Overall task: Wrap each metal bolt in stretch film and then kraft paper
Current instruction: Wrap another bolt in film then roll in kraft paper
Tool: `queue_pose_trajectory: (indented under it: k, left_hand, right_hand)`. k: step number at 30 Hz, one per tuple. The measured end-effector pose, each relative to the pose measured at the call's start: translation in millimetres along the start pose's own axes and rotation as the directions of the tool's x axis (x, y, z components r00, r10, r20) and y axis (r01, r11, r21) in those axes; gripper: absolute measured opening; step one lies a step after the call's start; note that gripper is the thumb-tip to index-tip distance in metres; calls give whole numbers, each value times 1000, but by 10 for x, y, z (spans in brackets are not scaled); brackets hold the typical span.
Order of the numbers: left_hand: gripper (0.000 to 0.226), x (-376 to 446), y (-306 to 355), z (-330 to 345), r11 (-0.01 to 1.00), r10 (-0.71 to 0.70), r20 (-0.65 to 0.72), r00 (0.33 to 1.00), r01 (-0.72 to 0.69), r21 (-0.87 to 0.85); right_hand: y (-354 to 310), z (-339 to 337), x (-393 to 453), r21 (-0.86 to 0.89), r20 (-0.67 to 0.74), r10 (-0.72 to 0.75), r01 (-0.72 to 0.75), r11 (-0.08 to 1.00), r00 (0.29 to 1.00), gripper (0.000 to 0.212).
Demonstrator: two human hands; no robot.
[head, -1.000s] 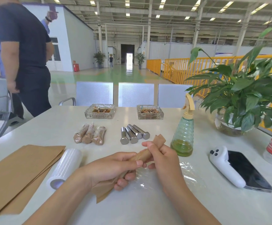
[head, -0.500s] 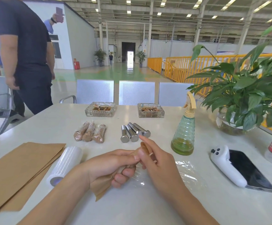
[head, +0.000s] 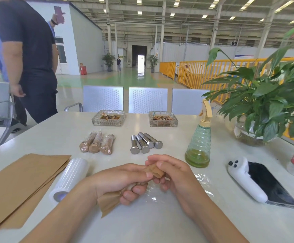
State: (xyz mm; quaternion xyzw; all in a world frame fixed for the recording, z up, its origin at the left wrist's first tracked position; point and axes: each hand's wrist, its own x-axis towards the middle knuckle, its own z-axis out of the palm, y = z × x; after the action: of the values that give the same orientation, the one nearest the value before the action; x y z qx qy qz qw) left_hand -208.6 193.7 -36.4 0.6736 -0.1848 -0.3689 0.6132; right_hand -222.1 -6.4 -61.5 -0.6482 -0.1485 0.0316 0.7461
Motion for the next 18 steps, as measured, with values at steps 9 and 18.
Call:
queue_pose_trajectory:
  k: [9, 18]
  left_hand:
    - [22, -28, 31, -38, 1000, -4, 35, 999, 3, 29]
    - [33, -55, 24, -103, 1000, 4, 78, 997, -2, -28]
  right_hand:
    - [72, -26, 6, -83, -3, -64, 63, 995, 998, 13]
    - [128, 58, 18, -209, -57, -156, 141, 968, 986, 16]
